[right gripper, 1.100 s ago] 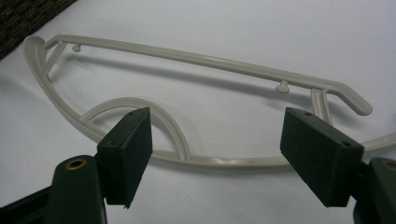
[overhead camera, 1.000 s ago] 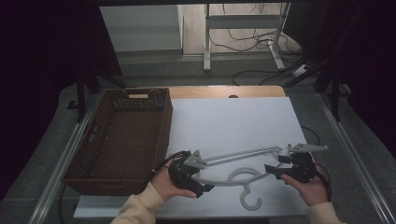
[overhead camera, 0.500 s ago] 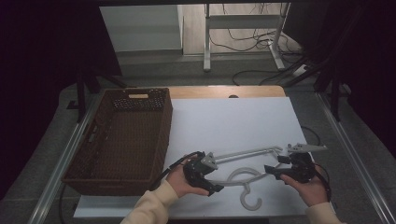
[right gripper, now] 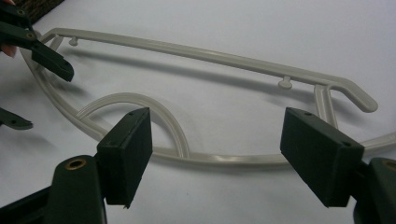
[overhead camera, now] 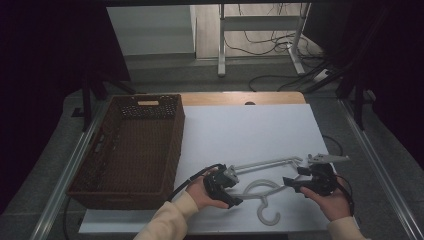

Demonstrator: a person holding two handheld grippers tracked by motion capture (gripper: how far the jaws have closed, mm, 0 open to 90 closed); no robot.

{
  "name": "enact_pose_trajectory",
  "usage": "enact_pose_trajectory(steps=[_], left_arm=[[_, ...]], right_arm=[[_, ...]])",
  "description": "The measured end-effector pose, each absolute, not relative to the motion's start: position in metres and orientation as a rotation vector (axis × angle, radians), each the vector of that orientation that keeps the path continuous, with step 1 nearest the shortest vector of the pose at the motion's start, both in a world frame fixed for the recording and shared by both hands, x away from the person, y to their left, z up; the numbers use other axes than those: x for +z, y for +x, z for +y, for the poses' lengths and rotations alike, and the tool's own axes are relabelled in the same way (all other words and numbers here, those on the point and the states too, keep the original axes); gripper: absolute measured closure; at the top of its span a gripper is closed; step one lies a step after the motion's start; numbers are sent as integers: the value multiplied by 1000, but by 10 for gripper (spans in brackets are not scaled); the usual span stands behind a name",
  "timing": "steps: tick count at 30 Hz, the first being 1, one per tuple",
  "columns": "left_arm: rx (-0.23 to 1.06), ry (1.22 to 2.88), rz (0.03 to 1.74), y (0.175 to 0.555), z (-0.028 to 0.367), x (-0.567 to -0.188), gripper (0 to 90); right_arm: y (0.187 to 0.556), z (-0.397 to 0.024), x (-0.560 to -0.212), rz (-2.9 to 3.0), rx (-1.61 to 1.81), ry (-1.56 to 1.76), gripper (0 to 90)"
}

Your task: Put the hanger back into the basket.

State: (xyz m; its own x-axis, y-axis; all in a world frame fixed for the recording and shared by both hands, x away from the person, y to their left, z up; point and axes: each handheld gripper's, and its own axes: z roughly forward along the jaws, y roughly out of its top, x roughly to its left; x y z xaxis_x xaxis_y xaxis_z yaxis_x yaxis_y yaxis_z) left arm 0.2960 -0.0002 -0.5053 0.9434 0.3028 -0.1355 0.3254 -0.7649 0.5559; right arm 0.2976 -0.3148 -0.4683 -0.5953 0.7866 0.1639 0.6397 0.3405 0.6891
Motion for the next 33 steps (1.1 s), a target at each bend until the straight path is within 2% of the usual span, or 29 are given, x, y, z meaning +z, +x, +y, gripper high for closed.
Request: enact_pose_trajectory(steps=[6, 12, 16, 27, 33], left_arm=[[-67, 2510, 440, 298, -7, -512, 383], [-61, 2528, 409, 297, -14, -516, 467], [-22, 2535, 382, 295, -16, -516, 540], [62, 2554, 349, 290, -21, -516, 653], [66, 2552, 344, 287, -24, -516, 724]], right_arm=[[298, -315, -468, 2402, 1093, 1301, 253], [298, -316, -468, 2402, 1092, 1302, 253], [298, -316, -468, 2400, 1095, 1301, 253], [298, -316, -469, 2403, 1089, 1301, 253], [298, -316, -468, 2401, 1090, 1302, 253]])
